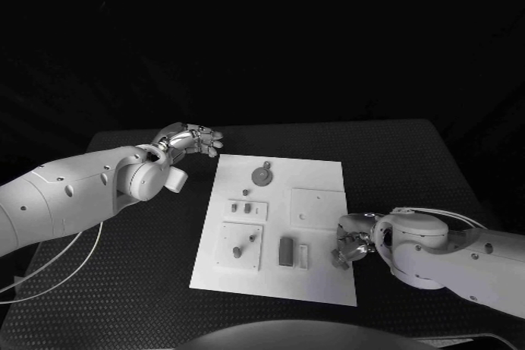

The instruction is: Assemble the parts on the task board

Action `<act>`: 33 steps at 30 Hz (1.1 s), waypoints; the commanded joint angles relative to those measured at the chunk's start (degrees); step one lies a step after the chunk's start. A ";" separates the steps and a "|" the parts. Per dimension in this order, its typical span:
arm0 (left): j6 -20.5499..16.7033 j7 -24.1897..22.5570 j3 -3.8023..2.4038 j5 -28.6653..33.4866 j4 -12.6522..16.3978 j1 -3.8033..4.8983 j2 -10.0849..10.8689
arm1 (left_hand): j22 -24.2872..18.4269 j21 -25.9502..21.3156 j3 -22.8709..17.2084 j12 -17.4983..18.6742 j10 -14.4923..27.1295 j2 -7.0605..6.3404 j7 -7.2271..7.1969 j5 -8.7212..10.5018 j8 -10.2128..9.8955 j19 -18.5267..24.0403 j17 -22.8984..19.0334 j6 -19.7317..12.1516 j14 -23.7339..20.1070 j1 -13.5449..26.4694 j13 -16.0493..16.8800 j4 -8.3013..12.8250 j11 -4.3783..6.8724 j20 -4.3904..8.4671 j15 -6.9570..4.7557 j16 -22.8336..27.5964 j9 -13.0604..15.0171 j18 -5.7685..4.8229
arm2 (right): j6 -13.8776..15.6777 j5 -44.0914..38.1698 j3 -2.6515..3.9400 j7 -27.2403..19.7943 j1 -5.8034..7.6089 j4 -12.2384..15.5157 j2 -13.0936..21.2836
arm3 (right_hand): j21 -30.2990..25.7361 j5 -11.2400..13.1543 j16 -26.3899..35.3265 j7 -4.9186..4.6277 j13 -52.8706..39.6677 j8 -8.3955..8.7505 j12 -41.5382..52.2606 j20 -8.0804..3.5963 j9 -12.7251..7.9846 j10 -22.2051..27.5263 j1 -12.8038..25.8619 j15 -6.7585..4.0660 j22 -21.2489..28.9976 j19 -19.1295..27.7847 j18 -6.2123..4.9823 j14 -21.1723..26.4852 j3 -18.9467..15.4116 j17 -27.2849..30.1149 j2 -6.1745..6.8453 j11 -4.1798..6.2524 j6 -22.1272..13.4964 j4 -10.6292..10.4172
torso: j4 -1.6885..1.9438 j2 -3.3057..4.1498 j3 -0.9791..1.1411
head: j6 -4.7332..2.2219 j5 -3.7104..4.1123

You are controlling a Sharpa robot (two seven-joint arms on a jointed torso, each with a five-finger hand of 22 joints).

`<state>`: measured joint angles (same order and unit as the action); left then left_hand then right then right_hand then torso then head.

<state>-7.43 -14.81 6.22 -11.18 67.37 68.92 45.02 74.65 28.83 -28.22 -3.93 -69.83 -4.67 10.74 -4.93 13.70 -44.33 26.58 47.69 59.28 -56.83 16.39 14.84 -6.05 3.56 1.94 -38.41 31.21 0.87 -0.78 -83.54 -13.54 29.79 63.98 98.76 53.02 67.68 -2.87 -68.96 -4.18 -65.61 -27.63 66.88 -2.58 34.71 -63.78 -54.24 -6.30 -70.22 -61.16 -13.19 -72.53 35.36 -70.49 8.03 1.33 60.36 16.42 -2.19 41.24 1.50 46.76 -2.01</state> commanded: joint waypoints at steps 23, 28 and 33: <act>0.56 -0.44 -0.03 0.26 0.22 0.04 0.01 | 0.25 -0.46 0.04 -0.21 0.30 0.18 0.01 0.18 0.33 -0.25 0.25 -0.52 0.31 0.97 0.02 -0.85 -0.03 -0.11 0.29 0.44 -0.13 0.09 | 4.52 15.17 -0.63 -1.41 -0.68 1.03 -0.43 | 0.89 -20.36 1.15 -1.87 -0.46 7.21 -0.80 1.38 -9.80 -0.18 5.15 0.66 1.19 -0.47 -1.81 0.46 9.85 0.69 -3.11 -1.16 -2.40 -0.68 | 0.04 -0.04 -0.02 | 0.25 -0.39; 0.58 -0.42 -0.03 0.26 0.21 0.04 0.02 | 0.29 -0.51 0.08 -0.21 0.30 0.18 0.01 0.21 0.34 -0.25 0.31 -0.54 0.31 1.14 0.02 -0.99 -0.03 -0.11 0.30 0.49 -0.14 0.09 | 6.92 19.39 -0.61 -1.90 0.06 1.10 -0.97 | 0.94 -20.77 1.21 -1.88 -0.47 7.19 -0.81 1.35 -9.86 -0.22 5.58 0.60 1.26 -0.56 -1.81 0.46 9.79 0.73 -3.03 -1.16 -2.41 -0.64 | -0.01 -0.03 -0.06 | 0.33 -0.52; 0.57 -0.39 -0.03 0.26 0.24 0.04 -0.02 | 0.31 -0.53 0.08 -0.22 0.31 0.17 0.01 0.21 0.34 -0.25 0.33 -0.54 0.31 1.15 0.02 -1.01 -0.03 -0.11 0.29 0.51 -0.14 0.10 | 9.96 23.48 -0.60 -1.41 0.64 0.95 -1.49 | 0.98 -20.83 1.29 -1.85 -0.48 7.13 -0.82 1.31 -9.88 -0.23 5.88 0.57 1.30 -0.64 -1.81 0.48 9.61 0.80 -2.78 -1.14 -2.34 -0.55 | 0.08 -0.03 -0.05 | 0.26 -0.69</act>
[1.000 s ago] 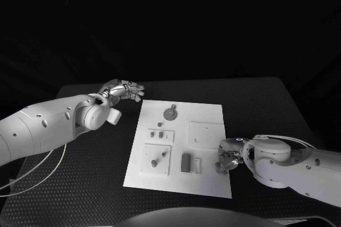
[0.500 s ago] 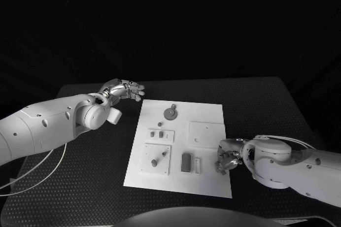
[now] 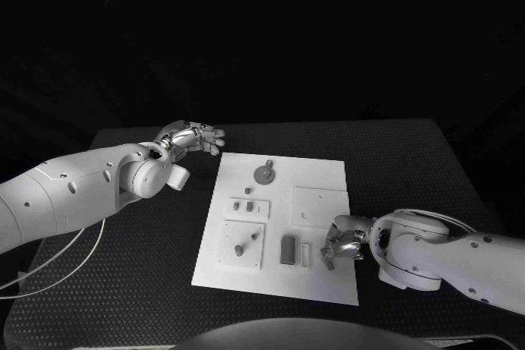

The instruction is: Assemble the parts on the task board

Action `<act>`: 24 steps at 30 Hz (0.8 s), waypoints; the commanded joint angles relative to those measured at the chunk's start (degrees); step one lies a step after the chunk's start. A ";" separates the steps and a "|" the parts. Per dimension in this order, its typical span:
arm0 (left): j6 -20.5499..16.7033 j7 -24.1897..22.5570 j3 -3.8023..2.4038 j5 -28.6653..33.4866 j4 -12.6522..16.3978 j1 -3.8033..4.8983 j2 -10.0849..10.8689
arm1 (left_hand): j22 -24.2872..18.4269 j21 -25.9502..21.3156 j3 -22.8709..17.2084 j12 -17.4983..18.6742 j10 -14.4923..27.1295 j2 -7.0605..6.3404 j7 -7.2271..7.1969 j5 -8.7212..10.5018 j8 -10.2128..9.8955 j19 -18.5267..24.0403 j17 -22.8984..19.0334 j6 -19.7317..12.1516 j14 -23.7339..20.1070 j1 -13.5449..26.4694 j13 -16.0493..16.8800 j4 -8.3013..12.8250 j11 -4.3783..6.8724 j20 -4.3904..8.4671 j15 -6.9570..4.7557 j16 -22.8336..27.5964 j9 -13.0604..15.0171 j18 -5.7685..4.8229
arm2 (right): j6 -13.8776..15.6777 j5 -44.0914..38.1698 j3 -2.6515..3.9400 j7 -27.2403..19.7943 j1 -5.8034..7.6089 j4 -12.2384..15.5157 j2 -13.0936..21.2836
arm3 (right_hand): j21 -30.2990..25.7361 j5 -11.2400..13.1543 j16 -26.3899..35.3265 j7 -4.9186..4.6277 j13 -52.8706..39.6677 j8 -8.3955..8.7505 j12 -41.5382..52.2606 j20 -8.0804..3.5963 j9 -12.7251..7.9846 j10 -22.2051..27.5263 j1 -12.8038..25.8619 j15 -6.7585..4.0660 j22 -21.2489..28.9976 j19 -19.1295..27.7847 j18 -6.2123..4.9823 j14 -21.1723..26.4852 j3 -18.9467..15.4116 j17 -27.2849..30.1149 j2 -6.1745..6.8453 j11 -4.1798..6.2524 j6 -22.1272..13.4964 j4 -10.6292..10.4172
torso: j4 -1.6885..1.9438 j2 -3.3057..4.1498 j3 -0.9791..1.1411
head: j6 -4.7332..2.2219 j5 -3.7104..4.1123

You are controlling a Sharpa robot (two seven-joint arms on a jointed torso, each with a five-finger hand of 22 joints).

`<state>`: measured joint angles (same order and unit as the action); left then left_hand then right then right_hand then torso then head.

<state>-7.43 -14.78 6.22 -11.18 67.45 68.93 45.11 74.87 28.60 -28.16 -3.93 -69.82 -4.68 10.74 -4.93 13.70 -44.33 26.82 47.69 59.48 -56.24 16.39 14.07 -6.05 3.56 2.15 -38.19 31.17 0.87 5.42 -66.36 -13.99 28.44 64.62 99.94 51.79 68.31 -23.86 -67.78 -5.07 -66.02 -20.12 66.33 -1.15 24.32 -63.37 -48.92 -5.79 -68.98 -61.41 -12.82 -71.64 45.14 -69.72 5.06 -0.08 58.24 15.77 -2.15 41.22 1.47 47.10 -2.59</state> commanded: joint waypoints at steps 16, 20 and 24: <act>0.63 -0.41 -0.04 0.26 0.26 0.04 -0.11 | 0.14 -0.35 -0.02 -0.22 0.31 0.16 -0.01 0.17 0.36 -0.25 0.15 -0.55 0.12 0.51 0.02 -0.25 -0.01 -0.09 0.07 0.33 -0.10 0.12 | 3.74 11.94 -0.17 2.98 0.23 -1.76 -3.15 | 0.35 1.85 0.36 -0.89 -0.20 -0.59 -0.42 -0.28 0.44 -0.19 1.33 -0.08 0.35 -0.34 -2.18 -0.21 -1.18 0.09 1.60 0.34 -0.19 0.29 | -0.08 0.00 -0.01 | -0.17 -0.27; 0.70 -0.38 -0.04 0.26 0.32 0.04 -0.13 | 0.16 -0.36 -0.04 -0.22 0.31 0.16 -0.01 0.14 0.36 -0.25 0.16 -0.55 0.13 0.48 0.02 -0.24 -0.01 -0.08 0.07 0.34 -0.10 0.13 | 2.78 12.62 -0.17 2.96 0.16 -1.89 -3.56 | 0.35 2.73 0.39 -0.89 -0.27 -0.65 -0.43 -0.27 0.41 -0.06 1.72 -0.06 0.42 -0.24 -2.18 -0.12 -1.67 0.05 1.80 0.34 -0.21 0.11 | -0.02 0.02 0.05 | -0.14 -0.33; 0.71 -0.33 -0.04 0.26 0.30 0.04 -0.07 | 0.20 -0.39 -0.11 -0.22 0.31 0.17 -0.01 0.02 0.37 -0.26 0.21 -0.56 0.13 0.38 0.03 -0.19 0.00 -0.07 0.06 0.37 -0.10 0.15 | 3.14 12.63 -0.17 2.78 -0.03 -1.90 -3.77 | 0.28 2.84 0.47 -0.93 -0.32 -0.60 -0.49 -0.23 0.35 0.16 2.11 -0.03 0.47 -0.03 -2.18 0.07 -2.00 0.04 1.94 0.29 -0.35 -0.03 | -0.04 0.02 0.04 | -0.23 -0.19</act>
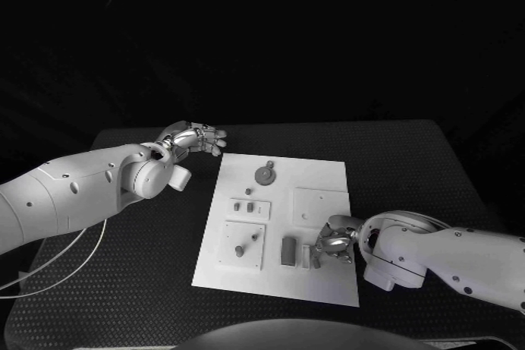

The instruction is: Assemble the parts on the task board

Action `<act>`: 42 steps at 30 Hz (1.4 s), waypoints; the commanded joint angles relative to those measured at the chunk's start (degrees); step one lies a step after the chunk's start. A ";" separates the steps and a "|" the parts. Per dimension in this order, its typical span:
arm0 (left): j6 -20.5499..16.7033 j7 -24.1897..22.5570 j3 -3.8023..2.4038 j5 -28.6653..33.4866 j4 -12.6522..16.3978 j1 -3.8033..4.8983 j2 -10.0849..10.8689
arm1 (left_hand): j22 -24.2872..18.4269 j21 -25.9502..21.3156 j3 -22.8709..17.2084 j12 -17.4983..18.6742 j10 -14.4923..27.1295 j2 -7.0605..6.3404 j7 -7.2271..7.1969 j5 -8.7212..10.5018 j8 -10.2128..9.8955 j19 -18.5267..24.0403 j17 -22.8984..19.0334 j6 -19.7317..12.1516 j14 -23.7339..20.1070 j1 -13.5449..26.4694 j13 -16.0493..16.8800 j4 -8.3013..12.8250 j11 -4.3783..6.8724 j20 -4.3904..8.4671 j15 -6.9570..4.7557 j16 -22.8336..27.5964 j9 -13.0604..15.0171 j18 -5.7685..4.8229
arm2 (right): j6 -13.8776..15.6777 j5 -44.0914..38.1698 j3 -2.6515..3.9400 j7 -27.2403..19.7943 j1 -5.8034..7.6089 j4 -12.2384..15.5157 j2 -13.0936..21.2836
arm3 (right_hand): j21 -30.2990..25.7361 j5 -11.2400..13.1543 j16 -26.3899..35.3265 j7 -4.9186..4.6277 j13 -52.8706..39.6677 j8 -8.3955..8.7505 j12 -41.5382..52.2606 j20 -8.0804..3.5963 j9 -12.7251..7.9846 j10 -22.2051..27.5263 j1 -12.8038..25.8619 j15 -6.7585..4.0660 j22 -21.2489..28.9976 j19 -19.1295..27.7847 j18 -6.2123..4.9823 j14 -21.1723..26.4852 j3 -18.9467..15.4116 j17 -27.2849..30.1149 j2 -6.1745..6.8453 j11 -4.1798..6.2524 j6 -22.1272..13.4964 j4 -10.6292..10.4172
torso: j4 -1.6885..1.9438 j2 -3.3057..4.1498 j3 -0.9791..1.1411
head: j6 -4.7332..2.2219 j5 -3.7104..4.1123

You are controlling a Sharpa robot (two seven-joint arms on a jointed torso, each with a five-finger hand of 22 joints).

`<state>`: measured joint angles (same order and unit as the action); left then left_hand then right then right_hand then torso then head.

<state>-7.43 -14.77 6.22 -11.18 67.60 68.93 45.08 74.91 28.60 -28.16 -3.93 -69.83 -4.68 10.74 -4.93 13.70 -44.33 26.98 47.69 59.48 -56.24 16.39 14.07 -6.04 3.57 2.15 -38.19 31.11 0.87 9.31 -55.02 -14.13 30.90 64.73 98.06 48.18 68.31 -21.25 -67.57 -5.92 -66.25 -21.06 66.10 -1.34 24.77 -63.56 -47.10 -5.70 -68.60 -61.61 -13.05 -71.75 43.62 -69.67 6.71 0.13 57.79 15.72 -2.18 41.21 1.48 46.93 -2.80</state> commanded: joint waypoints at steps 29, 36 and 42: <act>0.87 0.12 -0.04 -0.35 0.08 0.05 -0.06 | 0.28 -0.46 -0.17 -0.22 0.33 0.13 0.01 -0.24 0.39 -0.30 0.18 -0.60 0.16 0.32 0.03 -0.19 -0.02 -0.09 0.07 0.46 -0.06 0.14 | -0.71 2.18 -0.02 -0.29 -0.98 -0.94 -1.95 | 0.64 10.86 0.04 0.07 -0.66 -0.05 0.07 -0.35 -0.38 0.97 4.29 -0.32 0.61 0.56 -1.95 0.52 -1.09 -0.29 3.46 0.24 0.15 -3.62 | -0.06 0.04 0.03 | 0.15 -0.08; 0.96 0.18 -0.04 -0.35 0.05 0.05 -0.06 | 0.30 -0.48 -0.17 -0.22 0.33 0.14 0.01 -0.26 0.39 -0.31 0.20 -0.61 0.17 0.35 0.03 -0.23 -0.03 -0.10 0.07 0.48 -0.07 0.14 | -1.33 2.24 -0.02 -0.81 -0.98 -0.60 -2.07 | 0.71 12.19 0.02 0.11 -0.70 -0.12 0.10 -0.41 -0.41 0.95 4.80 -0.35 0.70 0.59 -1.95 0.52 -0.96 -0.29 4.21 0.26 0.16 -4.18 | -0.03 0.01 0.06 | 0.06 -0.12; 0.96 0.19 -0.04 -0.35 0.08 0.05 -0.01 | 0.32 -0.49 -0.17 -0.22 0.34 0.14 0.02 -0.27 0.39 -0.31 0.23 -0.62 0.17 0.36 0.02 -0.24 -0.03 -0.10 0.08 0.49 -0.07 0.14 | -1.49 2.42 -0.02 -1.04 -0.98 -0.60 -1.98 | 0.82 14.22 0.03 0.11 -0.75 -0.20 0.09 -0.54 -0.50 1.05 6.16 -0.40 0.91 0.66 -1.95 0.62 0.24 -0.30 6.16 0.28 0.08 -6.12 | -0.03 0.03 0.03 | 0.11 -0.09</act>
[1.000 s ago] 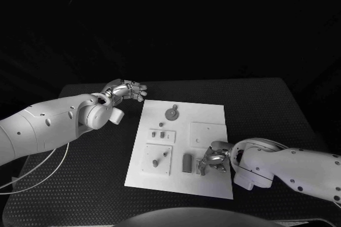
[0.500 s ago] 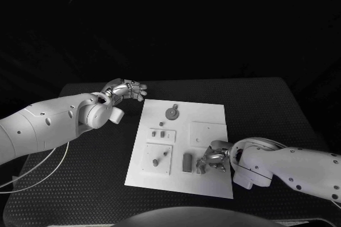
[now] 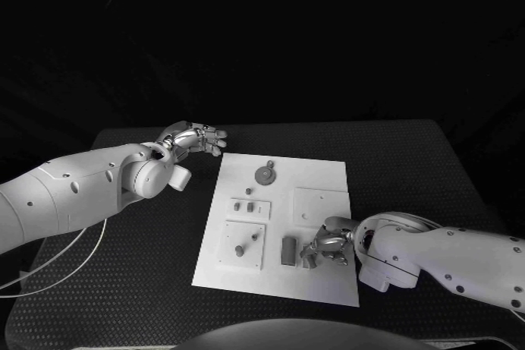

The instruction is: Assemble the parts on the task board

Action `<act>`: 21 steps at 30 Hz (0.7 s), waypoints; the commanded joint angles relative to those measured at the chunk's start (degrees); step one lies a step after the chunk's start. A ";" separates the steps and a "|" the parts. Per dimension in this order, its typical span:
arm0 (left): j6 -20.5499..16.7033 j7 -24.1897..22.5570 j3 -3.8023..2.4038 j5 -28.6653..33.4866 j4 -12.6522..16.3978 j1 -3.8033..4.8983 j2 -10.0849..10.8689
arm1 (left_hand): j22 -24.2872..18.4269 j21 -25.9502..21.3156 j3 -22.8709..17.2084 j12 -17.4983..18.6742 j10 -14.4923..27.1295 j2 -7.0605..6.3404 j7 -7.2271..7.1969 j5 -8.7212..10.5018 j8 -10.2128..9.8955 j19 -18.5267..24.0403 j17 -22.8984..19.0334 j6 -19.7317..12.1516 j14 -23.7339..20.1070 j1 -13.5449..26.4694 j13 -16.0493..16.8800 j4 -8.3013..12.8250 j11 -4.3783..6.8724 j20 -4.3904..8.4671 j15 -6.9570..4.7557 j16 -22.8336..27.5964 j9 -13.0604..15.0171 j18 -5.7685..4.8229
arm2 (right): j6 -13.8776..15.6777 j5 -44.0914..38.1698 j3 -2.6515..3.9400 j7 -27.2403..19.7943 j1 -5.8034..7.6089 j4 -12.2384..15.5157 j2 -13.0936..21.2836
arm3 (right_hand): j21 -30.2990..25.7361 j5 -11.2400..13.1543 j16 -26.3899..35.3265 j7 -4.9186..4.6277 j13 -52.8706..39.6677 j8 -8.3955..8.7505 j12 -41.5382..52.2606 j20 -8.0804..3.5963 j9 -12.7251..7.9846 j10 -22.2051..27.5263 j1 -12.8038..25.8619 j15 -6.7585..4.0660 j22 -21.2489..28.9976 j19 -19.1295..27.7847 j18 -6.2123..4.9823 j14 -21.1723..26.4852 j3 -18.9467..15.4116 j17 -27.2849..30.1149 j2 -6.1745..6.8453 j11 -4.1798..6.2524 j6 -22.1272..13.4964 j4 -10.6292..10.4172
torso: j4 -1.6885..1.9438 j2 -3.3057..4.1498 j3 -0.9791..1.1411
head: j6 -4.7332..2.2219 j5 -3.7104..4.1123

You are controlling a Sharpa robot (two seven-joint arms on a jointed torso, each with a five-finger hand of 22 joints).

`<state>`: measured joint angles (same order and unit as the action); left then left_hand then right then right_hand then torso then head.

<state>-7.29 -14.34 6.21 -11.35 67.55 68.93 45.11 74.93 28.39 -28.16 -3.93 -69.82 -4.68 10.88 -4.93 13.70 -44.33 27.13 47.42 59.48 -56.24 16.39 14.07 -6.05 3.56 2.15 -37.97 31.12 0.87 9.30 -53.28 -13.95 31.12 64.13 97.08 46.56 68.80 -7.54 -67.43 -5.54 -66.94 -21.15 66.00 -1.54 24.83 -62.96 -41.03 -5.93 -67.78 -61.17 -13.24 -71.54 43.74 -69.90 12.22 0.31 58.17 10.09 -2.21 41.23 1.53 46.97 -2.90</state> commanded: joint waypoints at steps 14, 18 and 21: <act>0.83 -0.20 -0.03 -0.18 0.14 0.04 0.01 | 0.33 -0.30 -0.17 -0.22 0.35 0.14 -0.12 -0.28 0.40 -0.32 0.11 -0.34 0.17 0.40 0.03 -0.27 -0.03 -0.10 0.08 0.31 -0.08 0.13 | -3.74 0.58 -0.19 -1.61 -0.38 0.48 0.35 | 0.93 -2.33 -0.35 0.25 -0.18 -0.92 0.28 -0.22 -0.51 0.01 4.22 -0.33 0.01 0.64 -1.76 0.20 2.32 -0.10 -5.70 0.62 1.09 0.75 | -0.02 -0.01 0.03 | 0.20 -0.08; 0.82 -0.19 -0.03 -0.18 0.11 0.04 0.00 | 0.34 -0.31 -0.17 -0.22 0.35 0.13 -0.12 -0.28 0.40 -0.32 0.12 -0.35 0.17 0.40 0.03 -0.28 -0.03 -0.10 0.08 0.32 -0.08 0.13 | -3.98 0.58 -0.19 -1.71 -0.37 0.54 0.52 | 1.15 -4.22 -0.41 0.29 -0.23 -0.98 0.23 -0.17 -0.65 -0.16 5.57 -0.32 0.08 0.59 -1.76 0.07 3.26 -0.08 -6.84 0.64 1.23 1.79 | 0.05 0.01 0.05 | 0.24 -0.12; 0.77 -0.18 -0.03 -0.18 0.11 0.04 0.06 | 0.34 -0.31 -0.17 -0.21 0.36 0.12 -0.12 -0.28 0.41 -0.32 0.12 -0.35 0.17 0.40 0.02 -0.28 -0.03 -0.10 0.08 0.32 -0.08 0.13 | -4.04 0.58 -0.19 -1.75 -0.37 0.52 0.61 | 1.24 -5.10 -0.53 0.30 -0.27 -1.03 0.23 -0.16 -0.70 -0.29 6.07 -0.32 0.13 0.52 -1.76 -0.09 3.74 -0.14 -7.54 0.68 1.33 2.18 | -0.02 -0.01 0.05 | 0.35 -0.15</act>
<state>-7.25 -14.23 6.22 -11.38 67.56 68.93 45.17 74.92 28.39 -28.16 -3.93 -69.83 -4.68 10.79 -4.93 13.93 -44.33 27.18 47.33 59.48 -56.24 16.39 14.07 -6.05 3.56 2.14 -37.97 31.12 0.87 7.40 -53.18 -13.99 30.19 64.01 97.44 47.19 69.87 -12.44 -67.66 -5.31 -67.18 -21.96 66.01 -1.72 24.04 -63.07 -35.28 -5.89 -67.71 -60.73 -13.25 -71.53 47.40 -69.97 4.78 0.83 59.04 12.05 -2.20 41.22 1.55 47.22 -3.01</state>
